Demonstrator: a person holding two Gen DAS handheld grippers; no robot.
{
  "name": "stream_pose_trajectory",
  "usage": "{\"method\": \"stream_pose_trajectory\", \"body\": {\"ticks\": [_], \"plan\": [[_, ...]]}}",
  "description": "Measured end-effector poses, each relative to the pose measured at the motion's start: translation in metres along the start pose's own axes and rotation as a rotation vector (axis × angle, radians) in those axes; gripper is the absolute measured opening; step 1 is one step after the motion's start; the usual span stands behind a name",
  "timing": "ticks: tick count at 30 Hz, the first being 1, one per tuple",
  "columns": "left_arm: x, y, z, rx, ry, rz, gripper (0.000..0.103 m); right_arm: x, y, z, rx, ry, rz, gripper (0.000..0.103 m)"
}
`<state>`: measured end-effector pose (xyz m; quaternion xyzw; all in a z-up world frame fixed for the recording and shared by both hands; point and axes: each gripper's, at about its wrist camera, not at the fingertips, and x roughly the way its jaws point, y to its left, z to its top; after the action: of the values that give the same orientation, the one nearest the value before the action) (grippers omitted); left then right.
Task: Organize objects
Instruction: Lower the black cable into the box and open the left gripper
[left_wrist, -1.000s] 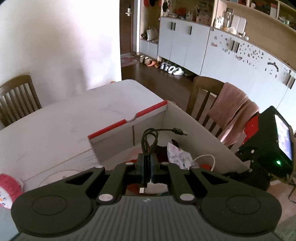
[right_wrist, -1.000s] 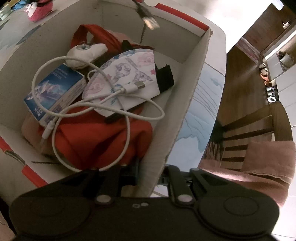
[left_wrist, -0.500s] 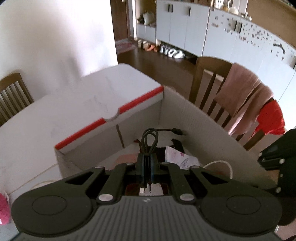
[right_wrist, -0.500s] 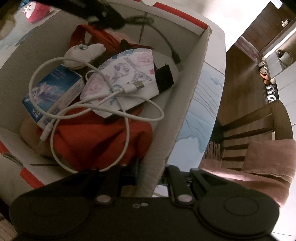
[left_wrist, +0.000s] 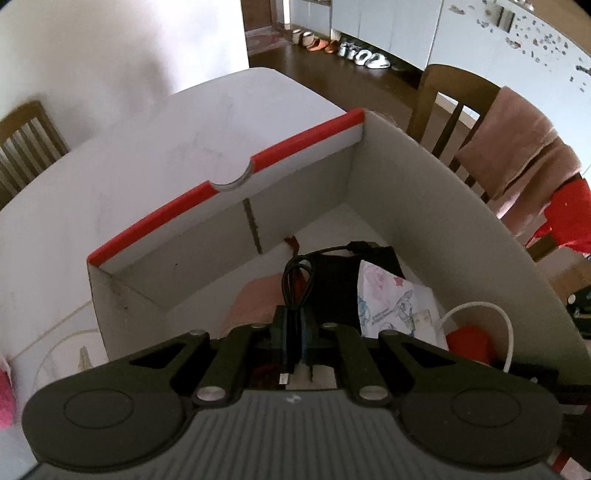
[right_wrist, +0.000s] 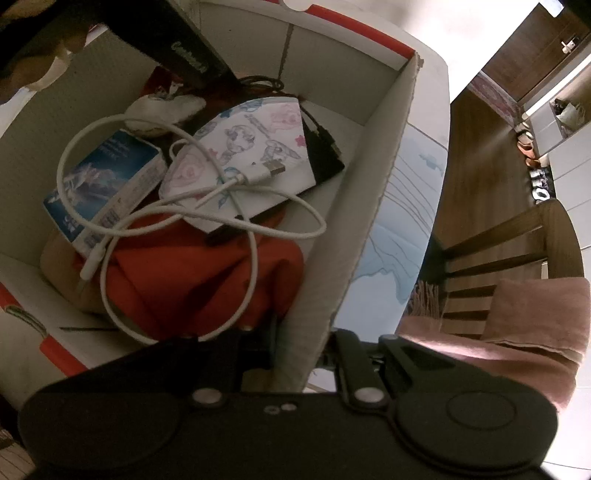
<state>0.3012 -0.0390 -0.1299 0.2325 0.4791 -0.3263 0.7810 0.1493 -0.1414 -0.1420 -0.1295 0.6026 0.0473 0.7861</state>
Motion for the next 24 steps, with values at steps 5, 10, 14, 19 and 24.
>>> {"method": "stream_pose_trajectory", "body": {"ticks": [5, 10, 14, 19, 24], "plan": [[-0.006, 0.008, -0.003, -0.046, -0.022, -0.041, 0.008, 0.001, 0.0, -0.001, 0.004, 0.0, -0.003, 0.011], [-0.017, 0.014, -0.008, -0.075, -0.059, -0.076, 0.025, 0.0, 0.0, -0.001, 0.008, 0.001, -0.005, 0.011], [-0.039, 0.017, -0.018, -0.071, -0.111, -0.107, 0.052, 0.0, 0.001, 0.0, 0.011, 0.004, -0.007, 0.011], [-0.068, 0.027, -0.033, -0.08, -0.162, -0.116, 0.055, 0.001, 0.001, 0.0, 0.017, 0.008, -0.008, 0.012], [-0.095, 0.044, -0.05, -0.114, -0.213, -0.104, 0.055, 0.001, 0.001, 0.001, 0.02, 0.011, -0.012, 0.012]]}}
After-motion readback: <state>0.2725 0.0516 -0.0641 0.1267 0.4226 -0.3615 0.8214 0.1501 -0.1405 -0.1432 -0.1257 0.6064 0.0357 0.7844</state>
